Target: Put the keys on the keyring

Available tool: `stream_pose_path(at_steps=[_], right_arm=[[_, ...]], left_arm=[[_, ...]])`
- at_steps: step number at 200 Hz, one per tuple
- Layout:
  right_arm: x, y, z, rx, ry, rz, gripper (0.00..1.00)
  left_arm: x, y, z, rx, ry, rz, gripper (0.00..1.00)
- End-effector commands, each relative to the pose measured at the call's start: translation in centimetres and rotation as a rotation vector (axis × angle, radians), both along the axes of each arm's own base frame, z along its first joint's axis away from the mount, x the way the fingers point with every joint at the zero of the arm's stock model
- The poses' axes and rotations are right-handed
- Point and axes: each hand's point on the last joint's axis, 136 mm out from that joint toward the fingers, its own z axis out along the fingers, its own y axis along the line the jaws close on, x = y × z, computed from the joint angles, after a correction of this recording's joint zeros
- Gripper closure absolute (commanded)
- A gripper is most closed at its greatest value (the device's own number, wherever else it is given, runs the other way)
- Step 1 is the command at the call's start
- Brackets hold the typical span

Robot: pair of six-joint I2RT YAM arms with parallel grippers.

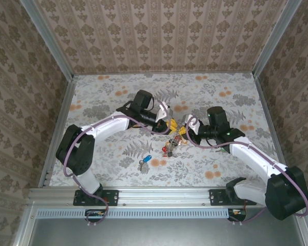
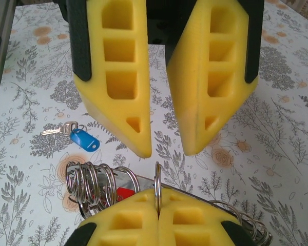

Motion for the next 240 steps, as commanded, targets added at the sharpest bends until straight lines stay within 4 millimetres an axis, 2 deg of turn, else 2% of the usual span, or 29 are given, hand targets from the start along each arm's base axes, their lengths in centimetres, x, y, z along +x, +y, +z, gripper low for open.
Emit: stream_pose_path(at_steps=[1, 98, 164, 218, 240], right_arm=[[0.1, 0.7, 2.0, 0.060, -0.050, 0.044, 1.00], [0.2, 1.0, 2.3, 0.080, -0.040, 0.052, 0.99], [0.2, 1.1, 2.8, 0.098, -0.046, 0.046, 0.98], [0.8, -0.3, 1.9, 0.028, -0.053, -0.048, 0.81], [1.0, -0.8, 1.8, -0.001, -0.090, -0.075, 0.80]], left_arm=[[-0.3, -0.3, 0.5, -0.019, -0.009, -0.046, 0.75], [-0.9, -0.9, -0.1, 0.000, -0.003, -0.080, 0.77], [-1.2, -0.9, -0.4, 0.024, 0.000, -0.089, 1.00], [-0.3, -0.7, 0.3, -0.015, -0.067, 0.007, 1.00], [0.3, -0.7, 0.9, -0.041, -0.079, 0.053, 1.00]])
